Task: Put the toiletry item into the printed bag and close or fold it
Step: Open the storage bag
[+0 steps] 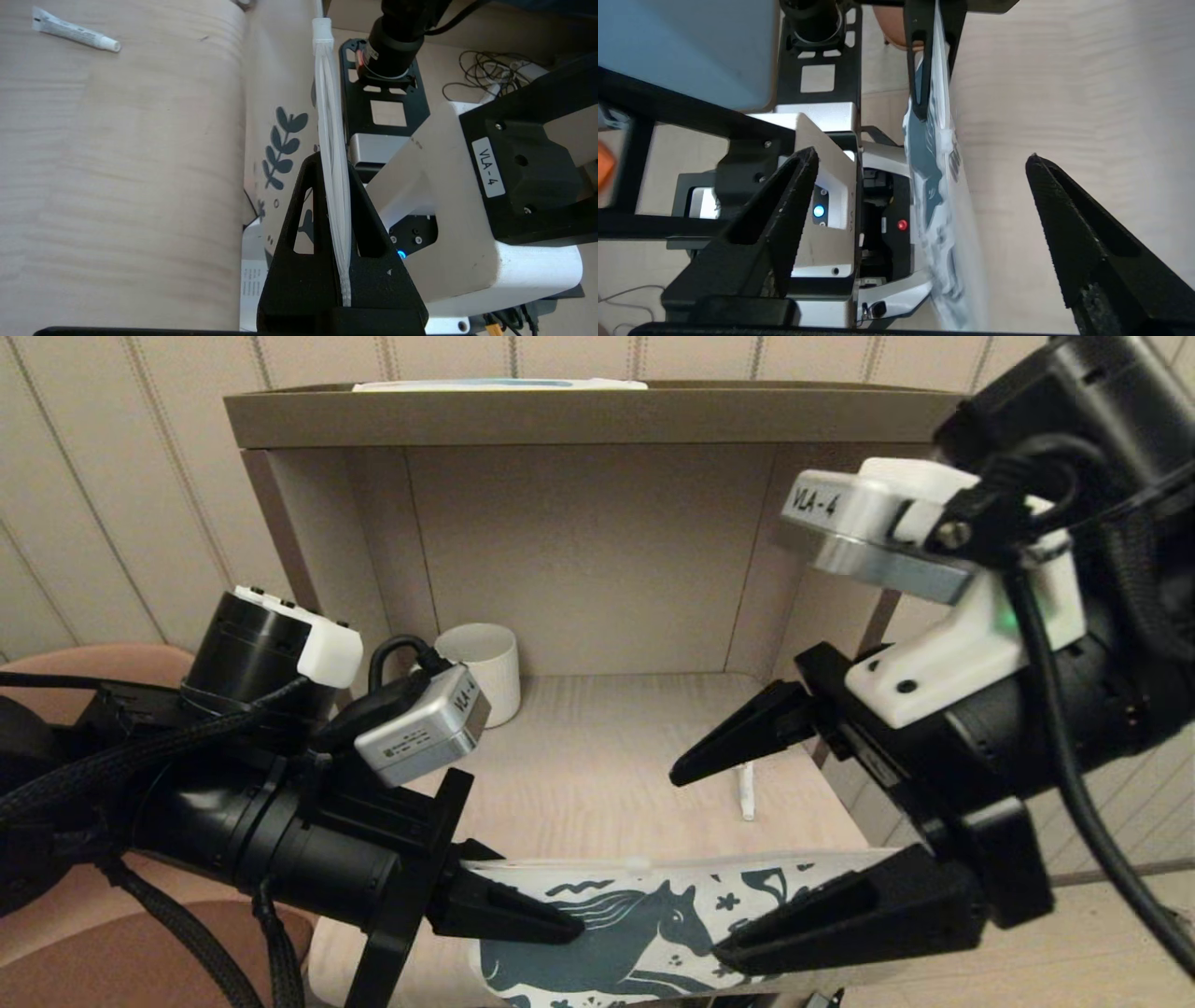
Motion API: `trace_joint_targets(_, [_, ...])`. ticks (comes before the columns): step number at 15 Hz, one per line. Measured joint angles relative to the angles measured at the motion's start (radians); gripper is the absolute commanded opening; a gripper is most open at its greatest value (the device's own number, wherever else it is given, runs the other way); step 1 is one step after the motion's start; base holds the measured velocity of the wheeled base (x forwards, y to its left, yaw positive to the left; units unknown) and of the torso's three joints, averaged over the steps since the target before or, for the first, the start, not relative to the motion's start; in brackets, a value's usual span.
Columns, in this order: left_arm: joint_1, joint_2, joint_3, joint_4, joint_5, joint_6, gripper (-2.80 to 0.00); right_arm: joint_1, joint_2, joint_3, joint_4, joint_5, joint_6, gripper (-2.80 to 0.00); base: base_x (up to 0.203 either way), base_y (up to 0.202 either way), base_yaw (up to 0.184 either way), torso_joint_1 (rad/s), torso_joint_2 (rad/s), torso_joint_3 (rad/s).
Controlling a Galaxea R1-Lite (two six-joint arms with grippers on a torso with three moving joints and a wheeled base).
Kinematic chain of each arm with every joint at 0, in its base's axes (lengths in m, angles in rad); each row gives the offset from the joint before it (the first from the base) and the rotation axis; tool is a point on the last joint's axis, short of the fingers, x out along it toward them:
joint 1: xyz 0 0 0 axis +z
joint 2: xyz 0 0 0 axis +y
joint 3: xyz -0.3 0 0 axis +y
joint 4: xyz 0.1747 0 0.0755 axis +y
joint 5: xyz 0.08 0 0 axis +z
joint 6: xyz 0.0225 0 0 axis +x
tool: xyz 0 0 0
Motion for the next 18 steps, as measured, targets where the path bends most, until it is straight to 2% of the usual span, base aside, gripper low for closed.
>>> trace_joint_targets(5, [0.000,0.011,0.001,-0.014,0.004,-0.004,-2.80,0.022,0.041,0.077,-0.117,0.030,-0.001,0.00,0.000,0.000,0.000,0.000,0.00,0.000])
trace_joint_targets(18, [0.000,0.014,0.009,-0.015,0.007,-0.003,-2.80,0.014,0.053,0.096,-0.121,0.029,-0.005,0.00,0.000,0.000,0.000,0.000,0.00,0.000])
